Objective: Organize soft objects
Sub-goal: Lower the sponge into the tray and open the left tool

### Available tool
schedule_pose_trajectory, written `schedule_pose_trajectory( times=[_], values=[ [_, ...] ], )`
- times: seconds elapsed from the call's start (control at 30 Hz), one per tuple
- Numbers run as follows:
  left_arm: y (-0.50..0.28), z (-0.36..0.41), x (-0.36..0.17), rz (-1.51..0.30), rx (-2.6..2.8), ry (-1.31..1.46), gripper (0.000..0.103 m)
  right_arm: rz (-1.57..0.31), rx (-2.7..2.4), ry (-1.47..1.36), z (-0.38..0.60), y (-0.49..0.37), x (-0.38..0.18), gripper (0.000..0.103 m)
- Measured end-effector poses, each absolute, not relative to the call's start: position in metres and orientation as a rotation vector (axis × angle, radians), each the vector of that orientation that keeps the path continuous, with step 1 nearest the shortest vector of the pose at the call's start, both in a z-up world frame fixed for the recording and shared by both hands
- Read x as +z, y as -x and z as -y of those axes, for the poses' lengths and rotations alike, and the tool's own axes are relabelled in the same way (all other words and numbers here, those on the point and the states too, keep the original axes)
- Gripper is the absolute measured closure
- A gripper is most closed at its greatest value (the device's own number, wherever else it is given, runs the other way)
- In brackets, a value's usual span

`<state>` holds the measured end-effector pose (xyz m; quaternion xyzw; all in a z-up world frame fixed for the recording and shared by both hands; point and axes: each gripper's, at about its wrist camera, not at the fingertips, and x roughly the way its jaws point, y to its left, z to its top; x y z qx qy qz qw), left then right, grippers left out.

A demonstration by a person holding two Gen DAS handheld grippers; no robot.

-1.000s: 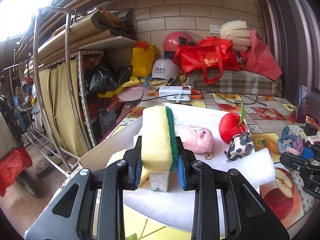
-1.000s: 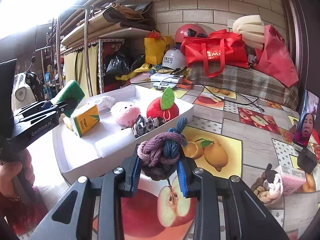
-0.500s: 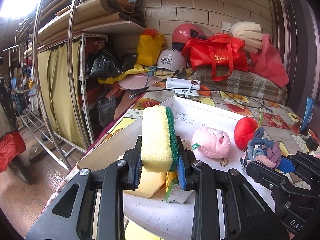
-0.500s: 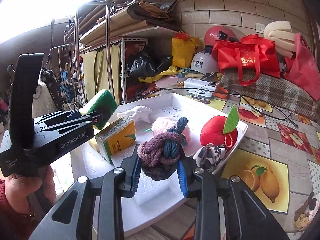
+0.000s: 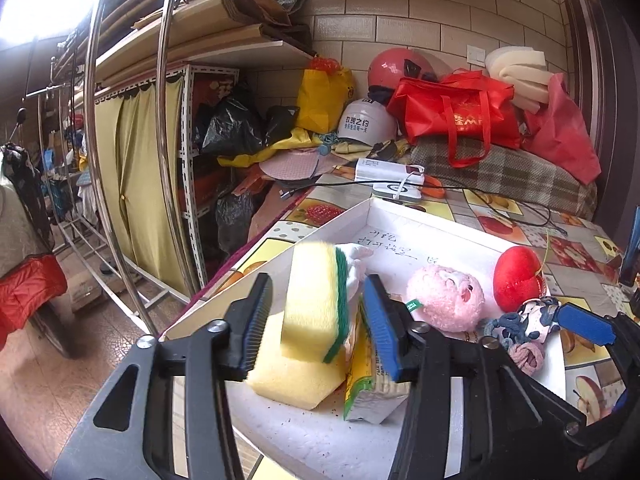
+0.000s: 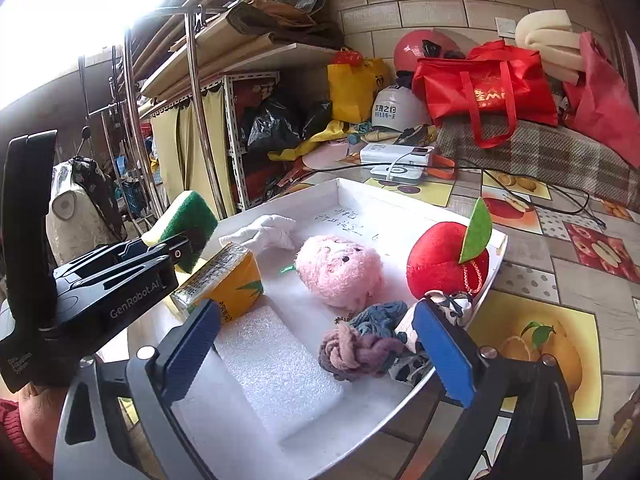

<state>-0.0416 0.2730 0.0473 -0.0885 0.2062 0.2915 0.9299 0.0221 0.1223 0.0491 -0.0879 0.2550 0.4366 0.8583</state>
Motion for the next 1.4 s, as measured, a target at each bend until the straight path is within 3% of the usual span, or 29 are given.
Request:
schedule_pose_trajectory(
  times=[0.03,0.07,0.93,1.4],
  values=[
    [0.045,-0.272,0.048,-0.400,0.618,0.179,0.010,-0.525,0.920,0.189,-0.122,-0.021,0.050,0.000],
    [0.049,-0.272,0.049,-0.382,0.614,0.180,0.000,-0.517,0.905,0.191,-0.122,-0.020,0.050,0.000],
    [0.062,-0.256,0.052,-0.307,0.665,0.156,0.000,-0.354,0.808,0.222,-0.088,0.003,0.061,0.000],
    [0.047,-0.155,0.055,-0.341,0.434,0.060,0.000,-0.397,0.677,0.074,0.006,-0.016,0.062,0.000]
  ],
)
